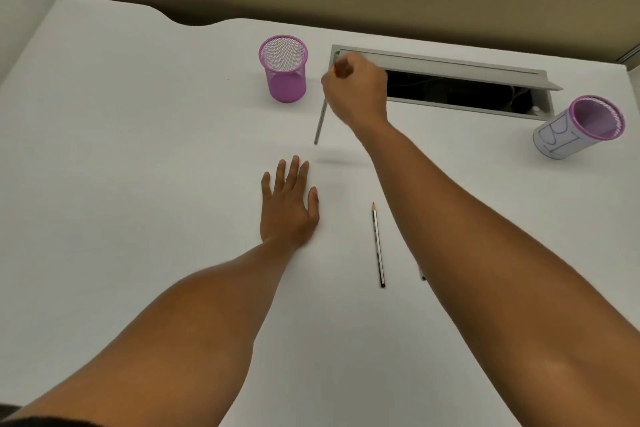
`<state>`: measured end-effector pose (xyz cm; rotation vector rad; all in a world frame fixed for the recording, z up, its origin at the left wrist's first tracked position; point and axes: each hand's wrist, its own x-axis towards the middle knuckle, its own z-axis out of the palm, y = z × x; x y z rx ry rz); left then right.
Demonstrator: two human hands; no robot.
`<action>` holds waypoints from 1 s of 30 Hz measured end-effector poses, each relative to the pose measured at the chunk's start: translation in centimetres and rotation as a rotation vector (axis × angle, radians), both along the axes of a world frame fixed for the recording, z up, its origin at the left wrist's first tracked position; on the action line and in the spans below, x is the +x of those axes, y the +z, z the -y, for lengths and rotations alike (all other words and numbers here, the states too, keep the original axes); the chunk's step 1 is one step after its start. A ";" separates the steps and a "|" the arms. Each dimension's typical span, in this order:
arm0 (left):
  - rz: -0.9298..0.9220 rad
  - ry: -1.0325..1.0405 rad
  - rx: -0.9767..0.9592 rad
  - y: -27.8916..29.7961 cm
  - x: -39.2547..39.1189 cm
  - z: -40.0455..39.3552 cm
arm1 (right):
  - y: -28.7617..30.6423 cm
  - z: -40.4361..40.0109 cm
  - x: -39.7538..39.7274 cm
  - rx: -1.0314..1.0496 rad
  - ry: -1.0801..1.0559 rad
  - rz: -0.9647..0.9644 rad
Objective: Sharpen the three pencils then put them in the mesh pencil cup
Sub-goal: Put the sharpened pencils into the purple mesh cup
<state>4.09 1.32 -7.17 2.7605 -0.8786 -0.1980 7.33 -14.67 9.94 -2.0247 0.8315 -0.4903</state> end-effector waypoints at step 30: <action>-0.016 0.033 -0.020 -0.1 0.1 0.3 | -4.3 -0.3 9.6 0.024 0.013 0.010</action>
